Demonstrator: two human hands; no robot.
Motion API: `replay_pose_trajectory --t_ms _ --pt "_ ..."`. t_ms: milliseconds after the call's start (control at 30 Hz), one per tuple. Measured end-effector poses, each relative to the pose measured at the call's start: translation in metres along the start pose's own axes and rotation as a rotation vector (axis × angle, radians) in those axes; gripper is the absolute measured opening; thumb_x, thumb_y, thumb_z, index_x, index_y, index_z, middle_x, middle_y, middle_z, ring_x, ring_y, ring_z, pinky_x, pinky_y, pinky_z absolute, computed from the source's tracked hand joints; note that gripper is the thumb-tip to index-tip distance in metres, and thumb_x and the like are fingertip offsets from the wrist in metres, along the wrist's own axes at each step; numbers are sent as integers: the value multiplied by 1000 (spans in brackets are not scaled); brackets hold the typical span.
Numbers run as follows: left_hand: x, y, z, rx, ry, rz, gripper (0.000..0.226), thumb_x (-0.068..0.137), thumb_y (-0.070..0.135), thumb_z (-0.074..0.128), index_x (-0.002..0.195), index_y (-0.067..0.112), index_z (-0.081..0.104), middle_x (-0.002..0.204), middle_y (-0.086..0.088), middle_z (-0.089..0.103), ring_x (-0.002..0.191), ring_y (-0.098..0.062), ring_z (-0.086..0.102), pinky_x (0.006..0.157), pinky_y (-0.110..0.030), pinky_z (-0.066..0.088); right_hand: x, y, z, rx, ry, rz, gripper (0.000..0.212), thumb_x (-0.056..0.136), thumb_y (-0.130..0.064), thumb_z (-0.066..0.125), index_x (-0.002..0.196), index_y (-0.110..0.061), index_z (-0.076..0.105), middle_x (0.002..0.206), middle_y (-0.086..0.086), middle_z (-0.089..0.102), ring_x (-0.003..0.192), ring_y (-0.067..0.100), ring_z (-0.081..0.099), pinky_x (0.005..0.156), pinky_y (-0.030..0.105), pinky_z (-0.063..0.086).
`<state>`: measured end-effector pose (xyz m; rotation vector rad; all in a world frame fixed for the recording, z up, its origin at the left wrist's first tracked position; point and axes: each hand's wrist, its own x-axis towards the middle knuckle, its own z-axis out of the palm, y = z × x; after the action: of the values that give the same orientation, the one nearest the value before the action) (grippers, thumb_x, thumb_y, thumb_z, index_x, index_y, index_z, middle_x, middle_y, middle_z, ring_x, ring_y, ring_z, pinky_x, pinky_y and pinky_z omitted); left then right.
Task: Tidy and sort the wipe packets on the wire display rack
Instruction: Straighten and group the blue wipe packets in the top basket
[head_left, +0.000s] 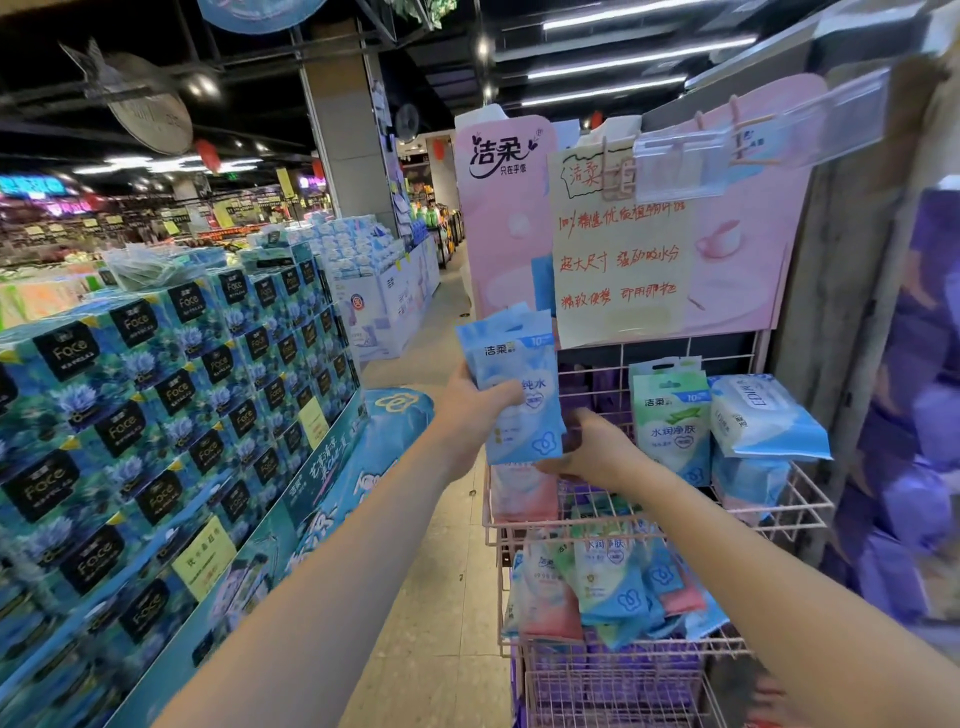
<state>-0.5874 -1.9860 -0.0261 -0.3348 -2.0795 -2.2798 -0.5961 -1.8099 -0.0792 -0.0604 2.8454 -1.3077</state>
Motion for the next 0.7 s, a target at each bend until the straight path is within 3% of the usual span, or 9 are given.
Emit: replay_pose_trajectory --t_ms 100,267,333,400,533,600,700 --pt "0 -4 10 10 -35 -17 59 66 8 71 124 9 60 111 -14 76 101 -36 75 90 -53 62 -4 7 -5 -9 -20 -8 63 72 -34 89 124 -18 57 114 -3 71 98 15 68 87 37 59" --pt "2 -4 22 -10 -64 5 37 73 4 69 107 17 67 99 -6 79 94 -28 76 89 -48 62 -17 0 -27 32 -62 -2 38 90 -14 69 124 -11 55 105 12 72 77 24 68 73 45 59" --pt "4 -4 24 -21 -82 10 32 82 -3 69 107 18 66 99 -5 80 94 -29 76 89 -48 62 -24 -6 -42 -1 -75 -1 35 92 -6 57 127 -10 53 106 13 71 84 30 73 78 49 62" --pt "7 -3 28 -25 -90 4 35 87 -4 68 115 16 62 104 -7 79 97 -31 76 87 -48 62 -32 -14 -56 36 -77 5 45 90 -1 55 133 -12 51 111 9 70 96 31 73 86 51 61" --pt "9 3 45 -5 -108 38 38 82 1 71 116 15 61 111 -13 75 99 -34 75 86 -48 63 -47 -32 -79 4 53 -86 62 88 -16 62 146 -21 42 129 1 62 110 20 64 94 38 55" --pt "10 3 54 26 -136 60 47 81 0 75 124 11 59 113 -10 76 98 -26 76 81 -39 64 -50 -36 -86 59 110 -136 54 88 -17 65 140 -22 49 124 0 64 104 13 64 84 27 54" --pt "11 -4 64 53 -181 82 69 81 -2 83 140 5 48 127 -9 73 109 -17 75 83 -25 61 -48 -32 -94 197 204 -145 44 86 -12 64 129 -21 61 119 -2 70 104 14 67 84 28 54"
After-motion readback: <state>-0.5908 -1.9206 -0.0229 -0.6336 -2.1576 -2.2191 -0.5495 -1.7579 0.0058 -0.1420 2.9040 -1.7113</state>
